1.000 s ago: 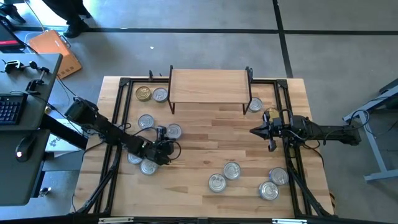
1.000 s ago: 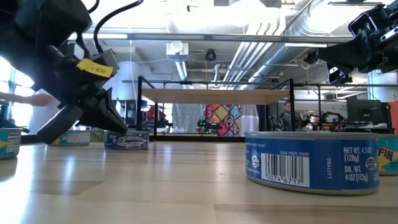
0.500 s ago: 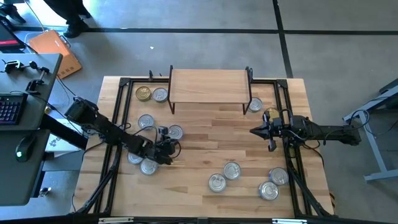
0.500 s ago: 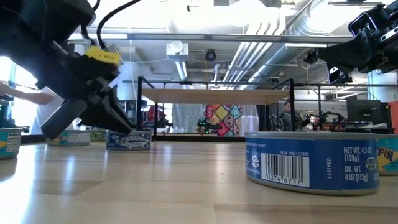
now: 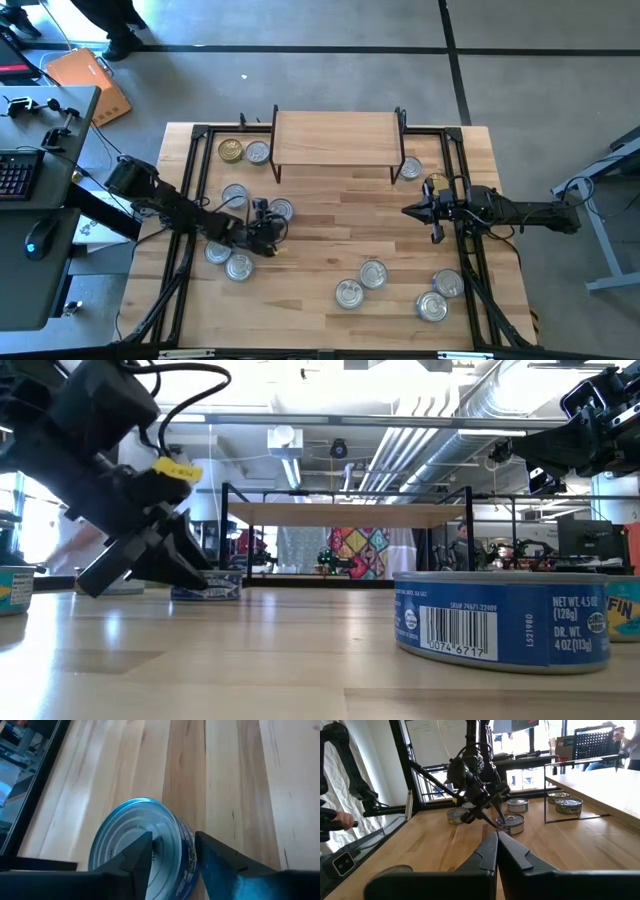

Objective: Stack canned seafood by type on shelf
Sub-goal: Put the blue tuna can on the shelf

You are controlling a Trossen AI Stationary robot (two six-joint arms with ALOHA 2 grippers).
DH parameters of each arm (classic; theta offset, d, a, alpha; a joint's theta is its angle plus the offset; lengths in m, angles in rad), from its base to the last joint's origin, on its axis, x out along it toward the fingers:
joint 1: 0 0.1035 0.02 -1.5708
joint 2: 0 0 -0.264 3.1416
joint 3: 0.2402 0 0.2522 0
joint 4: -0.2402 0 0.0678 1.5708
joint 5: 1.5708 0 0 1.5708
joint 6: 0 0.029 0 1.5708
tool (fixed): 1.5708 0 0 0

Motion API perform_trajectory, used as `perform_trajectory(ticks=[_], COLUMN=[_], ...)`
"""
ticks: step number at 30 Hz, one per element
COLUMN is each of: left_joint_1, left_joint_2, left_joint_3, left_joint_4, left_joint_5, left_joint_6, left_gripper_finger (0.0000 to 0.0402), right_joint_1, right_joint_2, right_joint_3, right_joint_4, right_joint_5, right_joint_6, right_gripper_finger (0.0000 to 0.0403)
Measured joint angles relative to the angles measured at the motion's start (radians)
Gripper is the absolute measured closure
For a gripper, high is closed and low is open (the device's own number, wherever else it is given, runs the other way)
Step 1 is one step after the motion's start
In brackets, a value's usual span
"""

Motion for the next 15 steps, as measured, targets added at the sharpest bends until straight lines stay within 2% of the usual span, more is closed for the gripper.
perform_trajectory(ticks=[15], left_joint_1=[0.014], left_joint_2=[-0.002], left_joint_3=[-0.036], left_joint_4=[0.055], left_joint_5=[-0.005], left_joint_6=[0.064], left_gripper_finger=[0.0395], right_joint_1=[0.0], right_joint_2=[0.0], right_joint_3=[0.0], right_joint_4=[0.0], right_joint_5=[0.0], right_joint_6=[0.0], right_gripper_finger=[0.0403])
